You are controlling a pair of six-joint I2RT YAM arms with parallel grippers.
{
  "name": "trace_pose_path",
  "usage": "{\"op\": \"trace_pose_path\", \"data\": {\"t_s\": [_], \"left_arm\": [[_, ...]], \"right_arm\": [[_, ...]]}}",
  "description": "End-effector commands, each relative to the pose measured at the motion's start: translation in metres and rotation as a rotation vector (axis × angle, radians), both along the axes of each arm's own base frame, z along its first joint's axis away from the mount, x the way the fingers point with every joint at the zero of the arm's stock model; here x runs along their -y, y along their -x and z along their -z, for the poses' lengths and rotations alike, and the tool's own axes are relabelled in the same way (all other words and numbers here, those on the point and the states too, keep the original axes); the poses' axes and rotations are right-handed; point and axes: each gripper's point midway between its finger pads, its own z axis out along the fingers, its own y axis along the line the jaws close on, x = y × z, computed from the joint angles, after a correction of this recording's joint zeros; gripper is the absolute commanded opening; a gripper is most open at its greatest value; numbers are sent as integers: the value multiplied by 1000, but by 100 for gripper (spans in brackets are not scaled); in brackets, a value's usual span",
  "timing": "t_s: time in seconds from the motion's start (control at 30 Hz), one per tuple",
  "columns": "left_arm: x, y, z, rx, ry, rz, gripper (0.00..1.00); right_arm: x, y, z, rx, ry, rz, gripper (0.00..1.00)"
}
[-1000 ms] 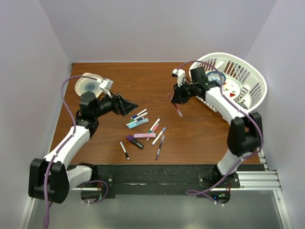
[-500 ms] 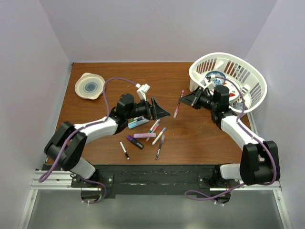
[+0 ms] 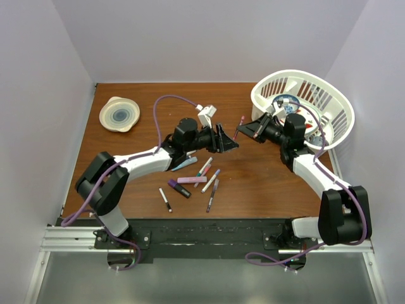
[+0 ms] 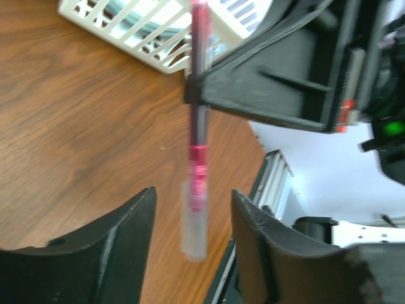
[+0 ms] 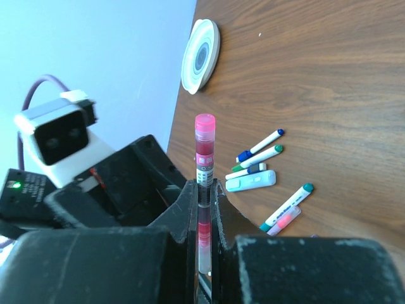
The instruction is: Open the pen caps
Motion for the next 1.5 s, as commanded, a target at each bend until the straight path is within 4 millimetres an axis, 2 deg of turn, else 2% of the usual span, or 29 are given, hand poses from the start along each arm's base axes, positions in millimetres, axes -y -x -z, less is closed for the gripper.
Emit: {"op": "trace_pose_path", "data": {"t_s": [0.0,0.13,0.23,0.27,0.37,0.47,0.5,0.53,0.6,0.63,0.67,0.7,0.73,0.77,0.8,0.87,0.9,0.97,1.0,1.03,1.07,1.1,1.13,1.17,1.2,1.3,1.37,1.4,1.47], "left_arm": [[9,-7,-3,50,-45,-2,52],[9,-9,0,73,-96,-20,43],[8,-9,0,83,-106,-17,24],[8,-9,-1,89,-106,-11,12],[9,-5,-3,98,-103,14,0],[2,-2,1,91,-118,29,0],[-2,0,-3,92,-109,32,0],[-7,6,4,73,-109,57,0],[-20,7,-1,64,-87,62,0],[-25,16,6,42,-85,101,0],[-34,15,8,23,-85,102,0],[-40,19,5,21,-80,112,0],[-44,29,11,-2,-81,151,0],[-51,32,17,-21,-100,160,0],[-56,37,17,-28,-106,176,0],[-60,54,25,-59,-133,250,0],[-61,58,28,-73,-143,272,0],[-65,75,34,-114,-159,347,0],[-65,79,35,-126,-165,368,0],[-66,83,35,-130,-164,398,0],[-71,92,44,-165,-199,423,0],[-70,92,45,-166,-209,436,0],[-71,94,46,-172,-219,449,0],[-72,99,50,-179,-234,468,0],[-72,99,51,-183,-241,473,0],[-71,104,54,-187,-248,499,0],[-68,107,54,-186,-244,516,0],[-67,107,54,-188,-243,522,0],[-64,111,53,-188,-234,543,0]], "right_arm": [[-3,0,-7,25,-26,-12,0],[-2,-1,-4,19,-19,-9,0],[-2,-3,0,11,-13,-7,0],[-2,-3,0,12,-12,-7,0],[-1,-4,3,13,2,-2,0],[0,-3,-1,60,47,-21,22],[2,-4,-1,113,96,-35,40],[2,-4,-4,141,126,-49,49],[2,-1,-6,262,227,-120,69],[1,0,-12,320,257,-161,89],[-1,4,-15,368,281,-210,97],[-3,9,-16,454,330,-273,99],[-5,12,-23,512,351,-319,99],[-6,19,-18,524,368,-376,99],[-9,22,-20,612,406,-447,99],[-8,34,-4,607,452,-531,99],[-6,35,1,730,547,-582,99],[-1,52,15,783,650,-666,99],[-6,58,23,937,749,-748,99],[-3,69,28,975,822,-788,99],[-5,75,35,1035,876,-829,99],[-16,83,39,1177,944,-906,99],[-15,92,48,1201,974,-952,99],[-15,92,50,1224,1011,-978,99],[-19,89,41,1260,1022,-990,99],[-23,96,33,1311,1020,-1038,98],[-27,108,37,1316,1005,-1105,96],[-35,117,43,1332,1000,-1155,94],[-42,124,55,1330,1027,-1215,88]]}}
